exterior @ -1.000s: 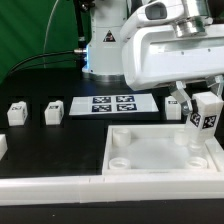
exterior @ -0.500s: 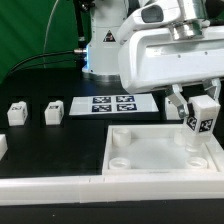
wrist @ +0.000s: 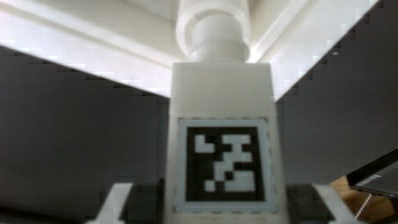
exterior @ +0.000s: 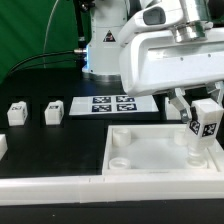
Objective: Assemble one leg
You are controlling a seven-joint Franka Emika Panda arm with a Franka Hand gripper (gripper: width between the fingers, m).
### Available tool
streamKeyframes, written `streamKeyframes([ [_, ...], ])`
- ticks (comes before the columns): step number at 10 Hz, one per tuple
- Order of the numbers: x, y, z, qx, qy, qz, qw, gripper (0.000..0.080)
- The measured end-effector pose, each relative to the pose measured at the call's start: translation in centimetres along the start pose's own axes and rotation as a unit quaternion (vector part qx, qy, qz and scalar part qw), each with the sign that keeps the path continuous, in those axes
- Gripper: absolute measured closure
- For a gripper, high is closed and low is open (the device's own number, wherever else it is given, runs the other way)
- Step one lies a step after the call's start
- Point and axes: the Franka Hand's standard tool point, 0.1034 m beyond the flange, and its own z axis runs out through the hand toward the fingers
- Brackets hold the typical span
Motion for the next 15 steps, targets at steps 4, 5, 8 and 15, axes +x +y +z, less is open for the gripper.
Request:
streamKeyframes([
  [4, -1.0, -0.3, 1.0, 0.001, 0.0, 0.003, 1.0, 0.0506],
  [5, -1.0, -0.4, 1.0, 0.002, -0.001, 0.003, 1.0, 0.0506],
  [8, -1.6, -0.3, 1.2, -0.006, 0.016, 0.005, 1.0, 0.0506],
  [15, -2.7, -0.9, 1.1, -0.003, 0.007, 0.004, 1.0, 0.0384],
])
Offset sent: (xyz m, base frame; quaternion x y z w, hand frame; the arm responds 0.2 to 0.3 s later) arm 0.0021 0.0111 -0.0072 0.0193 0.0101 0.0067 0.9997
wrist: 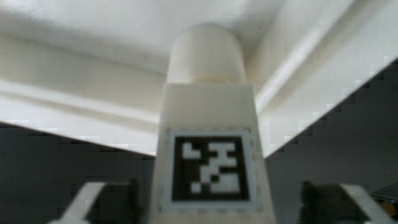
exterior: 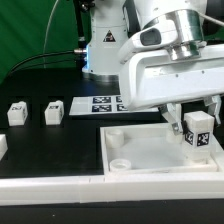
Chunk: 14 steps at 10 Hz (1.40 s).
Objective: Assemble one leg
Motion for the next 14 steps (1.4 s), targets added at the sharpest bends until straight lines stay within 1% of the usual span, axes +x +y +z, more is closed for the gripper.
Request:
streamKeyframes([
  [1, 0.4, -0.1, -0.2, 0.0, 0.003, -0.002, 1.0, 0.0222],
  [2, 0.7, -0.3, -0.5, 0.001, 0.001, -0.003, 1.0, 0.0222],
  [3, 1.2, -0.5, -0.9, 0.003, -0.001, -0.006, 1.0, 0.0172],
  [4, 1.7, -0.4, -1.3, 0.002, -0.001, -0.008, 1.0, 0.0156],
  [7, 2.4, 0.0, -2.1, 0.0, 0.002, -0.009, 1.0, 0.015],
  [13, 2.0, 0.0, -1.8, 0.001, -0.005, -0.008, 1.0, 0.015],
  [14, 1.4, 0.5, -1.4, 0.01, -0.034, -0.004, 0.999, 0.015],
])
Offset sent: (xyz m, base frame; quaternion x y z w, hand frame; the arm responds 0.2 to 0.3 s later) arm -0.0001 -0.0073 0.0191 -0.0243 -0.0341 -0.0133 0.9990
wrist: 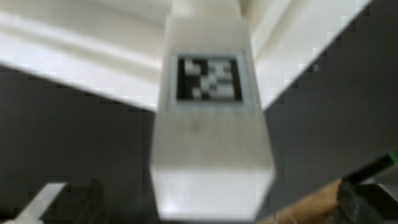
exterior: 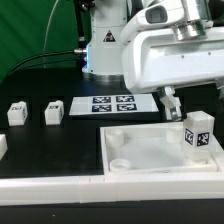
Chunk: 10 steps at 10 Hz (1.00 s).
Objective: Assemble one leg
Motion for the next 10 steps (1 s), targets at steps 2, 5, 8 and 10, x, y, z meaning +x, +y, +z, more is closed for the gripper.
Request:
streamKeyframes([
  [2, -0.5, 0.6, 0.1, 0.006, -0.028, 0.005, 1.0, 0.015],
  [5, -0.7, -0.6, -0.3, 0.046, -0.163, 0.047, 0.984, 0.015],
  [8, -0.7, -1.5, -0.6, 0.059, -0.232, 0.06, 0.969, 0.015],
  [10, -0.8, -1.5, -0.6, 0.06, -0.233, 0.06, 0.969, 0.015],
])
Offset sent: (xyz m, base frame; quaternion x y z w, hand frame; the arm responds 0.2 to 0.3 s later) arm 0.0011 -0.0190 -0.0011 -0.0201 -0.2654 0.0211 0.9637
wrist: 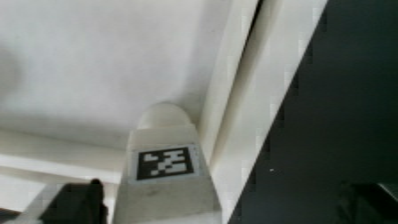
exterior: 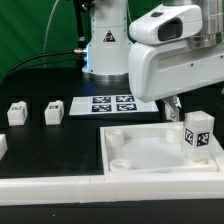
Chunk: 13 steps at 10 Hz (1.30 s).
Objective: Assemble one leg
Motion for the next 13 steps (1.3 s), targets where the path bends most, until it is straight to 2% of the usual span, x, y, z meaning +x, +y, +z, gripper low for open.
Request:
streamKeyframes([
  [1, 0.1, 0.2, 0.0, 0.0, 0.0, 0.0, 1.0, 0.015],
  [4, 0.9, 2.0, -0.4, -0.007, 0.008, 0.004, 1.0, 0.015],
  [11, 0.7, 1.6, 0.7, -0.007, 0.011, 0.002, 1.0, 0.015],
  [12, 0.7, 1.6, 0.7, -0.007, 0.01, 0.002, 1.0, 0.0259],
  [13, 0.7, 1.6, 0.7, -0.007, 0.01, -0.003, 1.0, 0.041],
])
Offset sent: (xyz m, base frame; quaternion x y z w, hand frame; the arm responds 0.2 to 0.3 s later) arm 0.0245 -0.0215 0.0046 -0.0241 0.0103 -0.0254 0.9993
